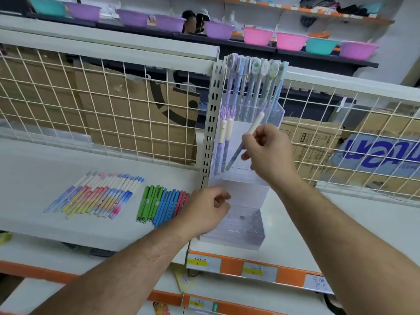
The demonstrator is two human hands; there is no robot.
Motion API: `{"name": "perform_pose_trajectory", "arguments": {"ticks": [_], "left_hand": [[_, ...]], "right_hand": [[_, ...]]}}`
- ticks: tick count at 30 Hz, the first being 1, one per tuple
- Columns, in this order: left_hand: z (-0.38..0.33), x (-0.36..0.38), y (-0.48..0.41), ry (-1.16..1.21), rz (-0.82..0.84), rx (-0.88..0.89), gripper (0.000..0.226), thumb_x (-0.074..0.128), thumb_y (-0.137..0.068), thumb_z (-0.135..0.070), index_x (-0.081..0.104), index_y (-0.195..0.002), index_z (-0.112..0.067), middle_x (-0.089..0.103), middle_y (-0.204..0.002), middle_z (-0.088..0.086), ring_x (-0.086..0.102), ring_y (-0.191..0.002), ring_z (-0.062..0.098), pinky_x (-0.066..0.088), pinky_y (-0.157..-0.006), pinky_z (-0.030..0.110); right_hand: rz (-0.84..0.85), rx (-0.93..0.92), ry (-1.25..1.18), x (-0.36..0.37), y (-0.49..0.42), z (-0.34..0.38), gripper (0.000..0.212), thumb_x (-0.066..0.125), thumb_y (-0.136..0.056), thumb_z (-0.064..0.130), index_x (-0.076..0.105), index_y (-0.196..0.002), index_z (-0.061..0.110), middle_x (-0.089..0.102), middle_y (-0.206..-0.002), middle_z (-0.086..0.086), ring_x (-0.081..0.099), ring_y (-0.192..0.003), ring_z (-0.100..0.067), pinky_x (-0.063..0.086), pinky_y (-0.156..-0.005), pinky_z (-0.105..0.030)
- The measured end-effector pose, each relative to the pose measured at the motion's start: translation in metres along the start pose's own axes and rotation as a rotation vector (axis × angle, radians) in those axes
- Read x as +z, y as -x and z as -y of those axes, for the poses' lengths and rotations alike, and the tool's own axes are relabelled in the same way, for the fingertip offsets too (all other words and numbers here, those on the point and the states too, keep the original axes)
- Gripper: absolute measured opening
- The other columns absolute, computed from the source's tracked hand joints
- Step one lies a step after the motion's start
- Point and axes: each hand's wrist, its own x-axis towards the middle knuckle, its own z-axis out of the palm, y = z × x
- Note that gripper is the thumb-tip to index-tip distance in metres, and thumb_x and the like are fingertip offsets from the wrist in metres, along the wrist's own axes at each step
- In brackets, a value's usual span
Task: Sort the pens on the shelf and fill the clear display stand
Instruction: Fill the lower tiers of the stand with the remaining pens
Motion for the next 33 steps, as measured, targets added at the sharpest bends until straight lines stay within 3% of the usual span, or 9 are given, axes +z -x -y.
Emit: {"name": "perform_pose_trajectory", "arguments": {"ticks": [3, 7, 12, 17, 26, 33], "left_hand": [[0.003, -0.005, 0.001, -0.32, 0.029, 0.075, 0.025, 0.06, -0.095, -0.028, 0.068, -0.118, -0.023, 0.064, -0.114, -0.007, 0.055, -0.106, 0.009, 0.046, -0.089, 0.023], [0.005, -0.005, 0.003, -0.456, 0.07, 0.051, 0.025, 0.058, -0.095, -0.035, 0.068, -0.116, -0.024, 0.063, -0.116, -0.004, 0.051, -0.113, 0.014, 0.046, -0.093, 0.03], [0.004, -0.006, 0.003, -0.479, 0.096, 0.019, 0.023, 0.057, -0.095, -0.036, 0.07, -0.109, -0.024, 0.063, -0.109, -0.004, 0.052, -0.106, 0.014, 0.048, -0.087, 0.031], [0.002, -0.006, 0.002, -0.506, 0.117, 0.016, 0.024, 0.055, -0.095, -0.038, 0.072, -0.106, -0.026, 0.06, -0.106, -0.004, 0.051, -0.102, 0.013, 0.046, -0.082, 0.03], [0.005, -0.005, 0.002, -0.506, 0.126, 0.021, 0.026, 0.055, -0.095, -0.039, 0.071, -0.111, -0.026, 0.059, -0.109, -0.005, 0.051, -0.106, 0.014, 0.047, -0.085, 0.031], [0.002, -0.011, 0.002, -0.434, 0.131, -0.021, 0.026, 0.058, -0.094, -0.039, 0.068, -0.113, -0.024, 0.061, -0.115, -0.006, 0.057, -0.108, 0.015, 0.052, -0.089, 0.033]], "right_hand": [[-0.016, -0.022, 0.03, 0.001, -0.007, 0.003, 0.015, 0.061, -0.097, 0.021, 0.057, -0.088, 0.011, 0.072, -0.081, -0.007, 0.073, -0.066, -0.01, 0.061, -0.061, -0.045], [0.005, -0.038, 0.09, 0.007, -0.012, 0.002, 0.014, 0.061, -0.099, 0.025, 0.058, -0.092, 0.012, 0.071, -0.08, -0.003, 0.073, -0.068, -0.007, 0.061, -0.059, -0.041], [0.081, -0.054, 0.233, 0.016, -0.016, -0.001, 0.015, 0.061, -0.099, 0.025, 0.059, -0.089, 0.014, 0.071, -0.078, -0.003, 0.073, -0.069, -0.012, 0.052, -0.049, -0.031], [0.131, -0.063, 0.353, 0.025, -0.015, -0.005, 0.013, 0.062, -0.096, 0.025, 0.061, -0.084, 0.018, 0.07, -0.077, -0.002, 0.072, -0.074, -0.021, 0.061, -0.066, -0.045], [0.121, -0.061, 0.398, 0.028, -0.014, -0.005, 0.014, 0.059, -0.098, 0.021, 0.059, -0.085, 0.016, 0.067, -0.081, -0.005, 0.072, -0.073, -0.025, 0.061, -0.067, -0.046], [0.112, -0.002, 0.454, 0.023, 0.003, -0.012, 0.013, 0.07, -0.09, 0.033, 0.063, -0.095, 0.023, 0.066, -0.085, 0.007, 0.062, -0.071, -0.011, 0.055, -0.063, -0.031]]}}
